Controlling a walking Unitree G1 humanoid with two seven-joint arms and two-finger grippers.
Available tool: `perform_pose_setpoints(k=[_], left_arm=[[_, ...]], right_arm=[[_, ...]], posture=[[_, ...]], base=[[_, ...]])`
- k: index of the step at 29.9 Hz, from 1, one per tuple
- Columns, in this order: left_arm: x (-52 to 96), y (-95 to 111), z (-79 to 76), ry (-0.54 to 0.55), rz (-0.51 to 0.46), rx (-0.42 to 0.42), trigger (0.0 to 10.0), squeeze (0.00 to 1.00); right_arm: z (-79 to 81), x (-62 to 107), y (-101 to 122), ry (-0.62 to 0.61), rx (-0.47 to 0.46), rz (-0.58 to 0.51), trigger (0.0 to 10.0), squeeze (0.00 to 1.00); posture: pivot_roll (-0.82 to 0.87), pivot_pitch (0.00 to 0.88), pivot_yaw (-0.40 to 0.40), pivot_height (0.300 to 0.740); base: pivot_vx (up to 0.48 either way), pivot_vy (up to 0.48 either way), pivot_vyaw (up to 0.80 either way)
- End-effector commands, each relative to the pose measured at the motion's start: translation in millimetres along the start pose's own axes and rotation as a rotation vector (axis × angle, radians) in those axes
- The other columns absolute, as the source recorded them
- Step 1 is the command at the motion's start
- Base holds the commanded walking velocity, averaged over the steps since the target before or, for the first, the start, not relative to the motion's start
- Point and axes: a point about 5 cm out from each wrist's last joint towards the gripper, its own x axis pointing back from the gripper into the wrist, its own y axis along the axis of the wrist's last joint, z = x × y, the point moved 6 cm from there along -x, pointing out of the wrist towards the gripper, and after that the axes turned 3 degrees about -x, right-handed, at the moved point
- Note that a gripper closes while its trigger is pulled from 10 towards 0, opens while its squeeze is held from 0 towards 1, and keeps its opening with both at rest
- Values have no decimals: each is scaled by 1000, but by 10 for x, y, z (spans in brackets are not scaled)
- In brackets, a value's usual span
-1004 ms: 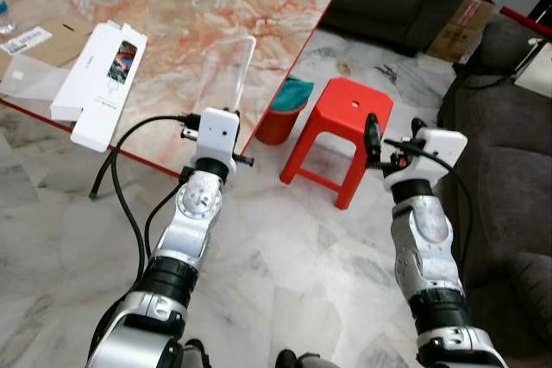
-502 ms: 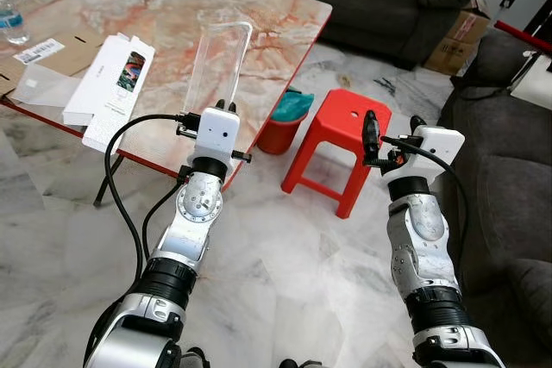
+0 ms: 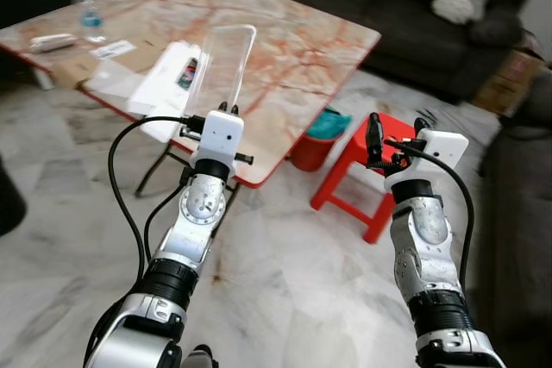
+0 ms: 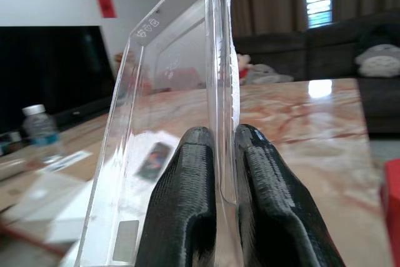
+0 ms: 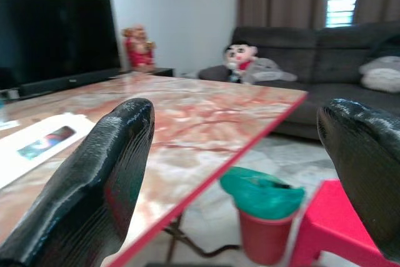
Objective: Picking trash to rubbish bin
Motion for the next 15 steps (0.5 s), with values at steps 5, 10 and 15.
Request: perform_pose_setpoints(k=[5,10,15], left_arm=[[-39,83,-74,-14,-27,10,10000,0],[-46,93,-66,-10,-30,8,10000,0],[-49,108,-35,4,-33,18,10000,0]], right_arm=[[-38,-1,66,-1,-1,-22,10000,0],[-28,-2,63,4,-3,-20,10000,0],[9,11,34,19,-6,-11,10000,0]], posture=[[36,34,-135,740],[34,46,-138,740],[35,54,-142,740]], base=[[0,0,800],[0,0,800],[0,0,800]])
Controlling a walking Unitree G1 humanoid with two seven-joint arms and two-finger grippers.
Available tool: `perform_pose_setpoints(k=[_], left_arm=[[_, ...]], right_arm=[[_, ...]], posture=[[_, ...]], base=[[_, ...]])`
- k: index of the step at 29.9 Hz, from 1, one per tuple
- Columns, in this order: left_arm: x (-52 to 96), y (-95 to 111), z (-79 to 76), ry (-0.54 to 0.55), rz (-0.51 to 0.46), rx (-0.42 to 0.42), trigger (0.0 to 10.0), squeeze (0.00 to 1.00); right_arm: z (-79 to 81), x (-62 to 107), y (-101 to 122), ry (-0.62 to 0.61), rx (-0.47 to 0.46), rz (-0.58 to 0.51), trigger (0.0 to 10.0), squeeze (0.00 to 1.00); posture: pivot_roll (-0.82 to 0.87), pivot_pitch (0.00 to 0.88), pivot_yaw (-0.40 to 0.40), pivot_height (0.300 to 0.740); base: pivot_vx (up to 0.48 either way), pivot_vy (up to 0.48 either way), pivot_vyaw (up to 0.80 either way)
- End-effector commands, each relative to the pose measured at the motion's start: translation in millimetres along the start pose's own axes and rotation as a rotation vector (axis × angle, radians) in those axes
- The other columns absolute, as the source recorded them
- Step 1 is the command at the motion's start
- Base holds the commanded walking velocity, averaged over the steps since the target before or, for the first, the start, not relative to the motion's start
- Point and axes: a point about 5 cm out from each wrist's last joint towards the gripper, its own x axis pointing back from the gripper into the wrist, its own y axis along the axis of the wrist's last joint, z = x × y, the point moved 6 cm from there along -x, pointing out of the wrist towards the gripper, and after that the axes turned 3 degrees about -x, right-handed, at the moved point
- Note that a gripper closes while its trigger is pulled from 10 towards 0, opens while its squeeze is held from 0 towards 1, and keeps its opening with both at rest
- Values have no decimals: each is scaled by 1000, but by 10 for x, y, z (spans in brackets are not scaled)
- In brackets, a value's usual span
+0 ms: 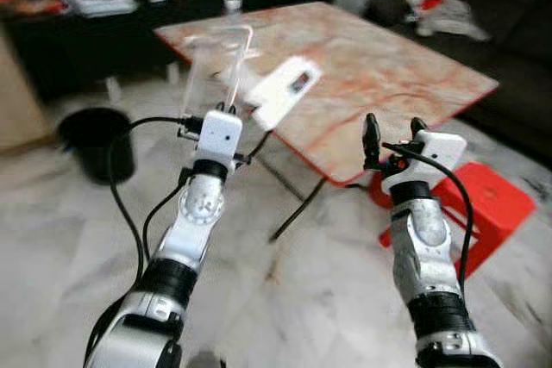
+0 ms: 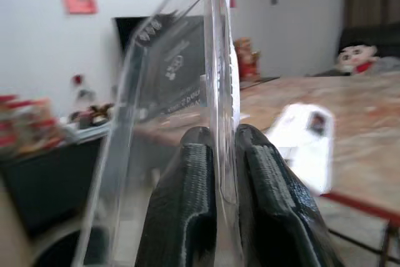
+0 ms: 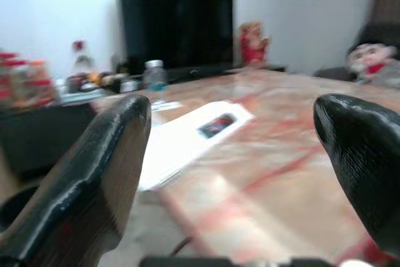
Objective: Picking trash to rubbish bin
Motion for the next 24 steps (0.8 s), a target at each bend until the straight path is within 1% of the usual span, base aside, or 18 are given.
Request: perform_pose_setpoints(k=[1,12,15,17,19,21,23,24], left_arm=[[-63,143,-42,-3,-41,20,10000,0],[-70,141,-47,-1,-36,28,10000,0],[-61,95,-63,-9,-19,35,10000,0],[-25,-28,-108,-24,31,80,10000,0],[-4,-108,-106,-15,65,121,10000,0],[28,-220,-123,-22,111,160,10000,0],[95,-375,-181,-57,164,189,10000,0],[95,-375,-181,-57,164,189,10000,0]], right_arm=[[-67,-17,82,-10,9,-22,10000,0],[-42,-40,101,6,6,-19,10000,0],[-39,-37,90,8,4,-14,10000,0],[-33,-28,68,15,5,-4,10000,0],[-26,-28,56,19,5,3,10000,0],[-17,-23,9,24,-24,23,10000,0],[-28,5,-100,28,-21,68,10000,0],[-28,5,-100,28,-21,68,10000,0]], posture=[[36,56,-145,740],[29,77,-155,740],[24,85,-160,740],[24,90,-163,740],[21,100,-170,740],[21,100,-170,740],[12,115,-182,740],[12,115,-182,740]], base=[[0,0,800],[0,0,800],[0,0,800],[0,0,800],[0,0,769],[0,0,0],[0,0,0],[0,0,0]])
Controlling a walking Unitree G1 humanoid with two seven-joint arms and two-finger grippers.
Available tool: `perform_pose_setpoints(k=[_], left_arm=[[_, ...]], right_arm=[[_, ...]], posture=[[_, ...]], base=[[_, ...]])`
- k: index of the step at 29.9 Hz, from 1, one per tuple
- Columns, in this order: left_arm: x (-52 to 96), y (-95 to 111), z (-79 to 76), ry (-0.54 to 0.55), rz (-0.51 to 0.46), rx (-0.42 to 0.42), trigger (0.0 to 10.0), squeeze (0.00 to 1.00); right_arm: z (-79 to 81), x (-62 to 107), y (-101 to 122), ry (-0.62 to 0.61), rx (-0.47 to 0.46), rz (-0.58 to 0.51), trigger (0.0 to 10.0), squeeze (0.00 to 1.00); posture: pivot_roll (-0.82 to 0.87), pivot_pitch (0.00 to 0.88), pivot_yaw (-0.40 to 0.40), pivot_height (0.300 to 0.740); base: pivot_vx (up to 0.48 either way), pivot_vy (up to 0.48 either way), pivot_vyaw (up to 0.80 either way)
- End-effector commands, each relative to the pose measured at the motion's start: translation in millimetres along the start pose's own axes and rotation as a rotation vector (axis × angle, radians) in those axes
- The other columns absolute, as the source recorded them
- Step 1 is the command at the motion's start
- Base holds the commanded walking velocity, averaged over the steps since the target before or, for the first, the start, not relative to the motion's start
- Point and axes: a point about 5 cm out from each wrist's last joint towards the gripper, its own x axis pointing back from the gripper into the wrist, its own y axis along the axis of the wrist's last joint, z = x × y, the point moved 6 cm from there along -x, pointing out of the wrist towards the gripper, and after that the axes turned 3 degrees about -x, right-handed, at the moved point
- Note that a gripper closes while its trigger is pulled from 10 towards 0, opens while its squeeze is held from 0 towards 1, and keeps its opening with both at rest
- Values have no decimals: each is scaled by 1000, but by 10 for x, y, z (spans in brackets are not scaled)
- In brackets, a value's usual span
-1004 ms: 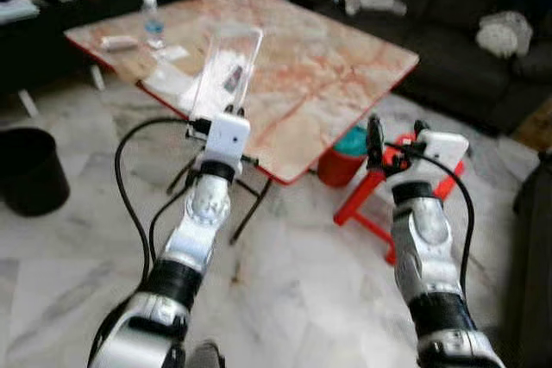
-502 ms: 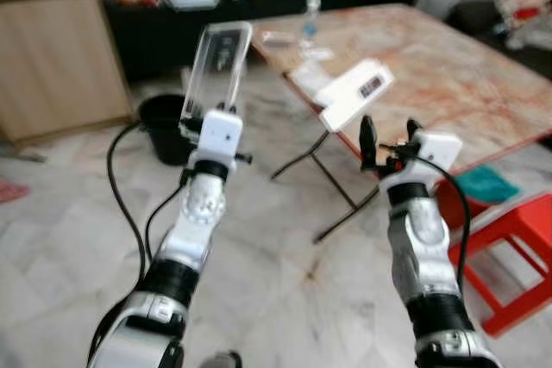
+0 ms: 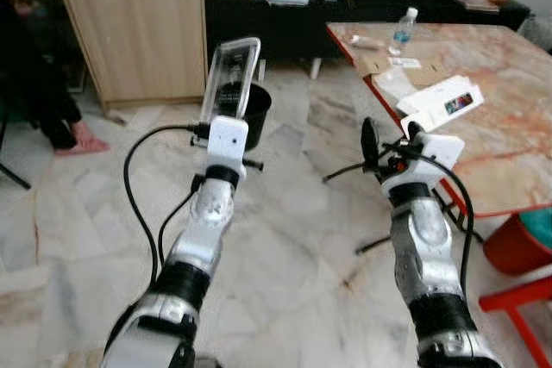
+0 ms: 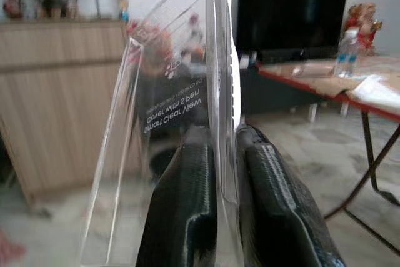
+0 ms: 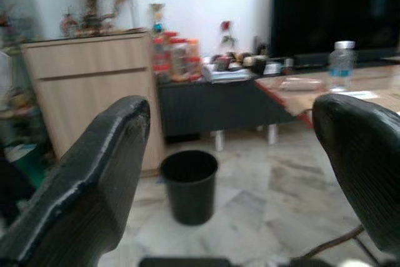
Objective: Picking trash to rubbish bin
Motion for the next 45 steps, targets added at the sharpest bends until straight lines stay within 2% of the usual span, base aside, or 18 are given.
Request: perform_pose_setpoints(k=[1,2,3,5,9,12,14,17,18,19,20,21,23,25,29,33,40,45], left_arm=[[62,-222,-96,-44,84,22,10000,0],[108,-338,-110,-58,120,21,10000,0],[108,-338,-110,-58,120,21,10000,0],[198,-529,-86,-47,184,40,10000,0],[222,-575,-100,-55,199,39,10000,0],[394,-904,-138,-111,321,-34,10000,0],[592,-1205,-80,-136,444,-70,10000,0],[635,-1258,-64,-137,466,-83,10000,0],[715,-1351,-41,-139,506,-86,10000,0],[867,-1493,-10,-140,562,-76,10000,0],[954,-1575,3,-138,601,-77,10000,0],[954,-1575,3,-138,601,-77,10000,0],[1163,-1754,33,-133,689,-82,10000,0],[1186,-1771,37,-133,696,-84,10000,0],[1642,-2074,66,-161,869,-132,10000,0],[1799,-2152,23,-166,918,-126,10000,0],[1858,-2177,-68,-161,939,-107,10000,0],[1874,-2188,-57,-157,950,-108,10000,0]], right_arm=[[-149,64,-120,-28,15,56,10000,0],[-199,111,-195,-37,12,83,10000,0],[-199,111,-195,-37,12,83,10000,0],[-337,252,-382,-62,26,155,10000,0],[-361,294,-442,-61,28,178,10000,0],[-553,532,-790,-90,56,320,10000,0],[-836,830,-1075,-158,97,469,10000,0],[-893,896,-1125,-174,102,500,10000,0],[-984,1004,-1194,-203,106,543,10000,0],[-1154,1225,-1307,-267,102,619,10000,0],[-1216,1345,-1367,-289,97,659,10000,0],[-1216,1345,-1367,-289,97,659,10000,0],[-1317,1639,-1514,-330,96,759,10000,0],[-1328,1673,-1534,-335,95,771,10000,0],[-1376,2016,-1693,-397,77,874,10000,0],[-1328,2178,-1788,-412,56,915,10000,0],[-1279,2342,-1863,-423,28,944,10000,0],[-1296,2363,-1861,-435,25,943,10000,0]], posture=[[7,120,-187,740],[1,126,-193,740],[1,126,-193,740],[-9,134,-203,740],[-9,134,-204,740],[-12,140,-203,740],[-15,140,-202,740],[-15,140,-202,740],[-15,139,-202,740],[-21,135,-204,740],[-20,134,-208,740],[-20,134,-208,740],[-19,134,-209,740],[-19,134,-209,740],[-56,127,-220,740],[-80,126,-243,740],[-81,120,-247,740],[-91,113,-251,740]], base=[[0,0,0],[0,0,0],[0,0,0],[0,0,0],[0,0,0],[0,0,0],[0,0,0],[0,0,0],[0,0,0],[266,0,0],[480,0,0],[480,0,0],[480,0,0],[480,0,0],[405,0,0],[415,0,0],[350,0,0],[323,0,0]])
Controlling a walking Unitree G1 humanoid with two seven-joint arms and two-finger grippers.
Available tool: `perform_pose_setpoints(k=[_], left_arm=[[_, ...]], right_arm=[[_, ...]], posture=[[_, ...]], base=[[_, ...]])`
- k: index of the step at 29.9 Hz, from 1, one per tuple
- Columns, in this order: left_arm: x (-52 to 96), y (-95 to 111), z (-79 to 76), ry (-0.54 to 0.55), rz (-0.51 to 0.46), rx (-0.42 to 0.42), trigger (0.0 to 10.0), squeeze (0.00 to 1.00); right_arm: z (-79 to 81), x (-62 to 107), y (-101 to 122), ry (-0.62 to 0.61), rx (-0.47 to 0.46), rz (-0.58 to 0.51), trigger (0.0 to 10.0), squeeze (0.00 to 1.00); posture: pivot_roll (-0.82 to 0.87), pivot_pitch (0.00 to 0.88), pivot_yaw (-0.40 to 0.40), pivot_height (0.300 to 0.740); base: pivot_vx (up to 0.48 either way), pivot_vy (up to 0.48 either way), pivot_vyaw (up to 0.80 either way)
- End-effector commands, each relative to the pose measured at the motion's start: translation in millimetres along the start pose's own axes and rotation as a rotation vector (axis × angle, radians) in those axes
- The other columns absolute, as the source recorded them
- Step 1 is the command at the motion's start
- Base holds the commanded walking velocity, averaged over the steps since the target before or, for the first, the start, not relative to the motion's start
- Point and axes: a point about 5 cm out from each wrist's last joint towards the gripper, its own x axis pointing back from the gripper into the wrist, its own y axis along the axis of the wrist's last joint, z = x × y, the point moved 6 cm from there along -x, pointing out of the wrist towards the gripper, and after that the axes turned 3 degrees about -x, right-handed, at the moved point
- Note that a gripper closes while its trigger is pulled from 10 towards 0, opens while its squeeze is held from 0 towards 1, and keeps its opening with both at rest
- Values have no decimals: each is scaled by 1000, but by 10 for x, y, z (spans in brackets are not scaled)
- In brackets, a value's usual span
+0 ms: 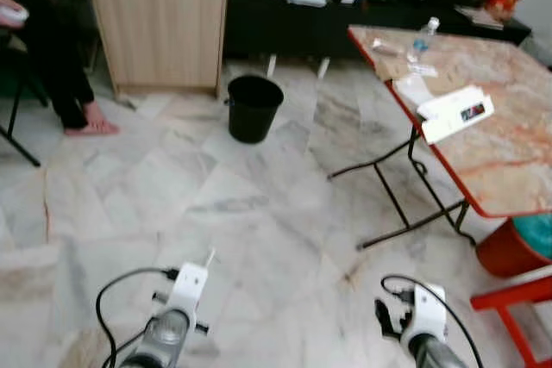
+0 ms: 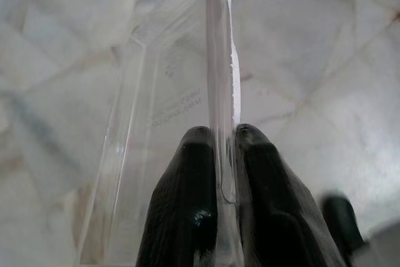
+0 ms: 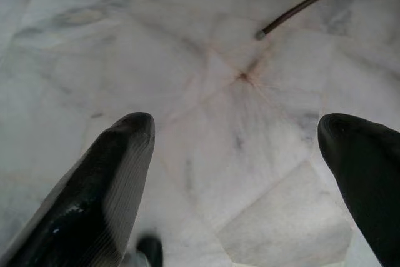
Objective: Picking trash to rubbish bin
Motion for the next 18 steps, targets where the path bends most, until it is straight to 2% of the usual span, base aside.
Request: perform_pose_setpoints(k=[1,10,16,18], left_arm=[[3,-2,-179,-39,10,3,10000,0],[39,-161,-199,-26,55,8,10000,0],[32,-148,-156,-19,52,9,10000,0],[24,-118,-144,-28,44,-16,10000,0]], right_arm=[[-235,66,-65,-61,-15,14,10000,0],[-232,80,-109,-58,-18,19,10000,0],[-225,68,-70,-74,-42,-2,10000,0],[-207,65,-69,-82,-64,-14,10000,0]], posture=[[-88,111,-253,740],[-43,114,-229,740],[-5,112,-174,740],[-6,109,-151,740]], base=[[345,0,0],[329,0,0],[259,0,0],[307,0,0]])
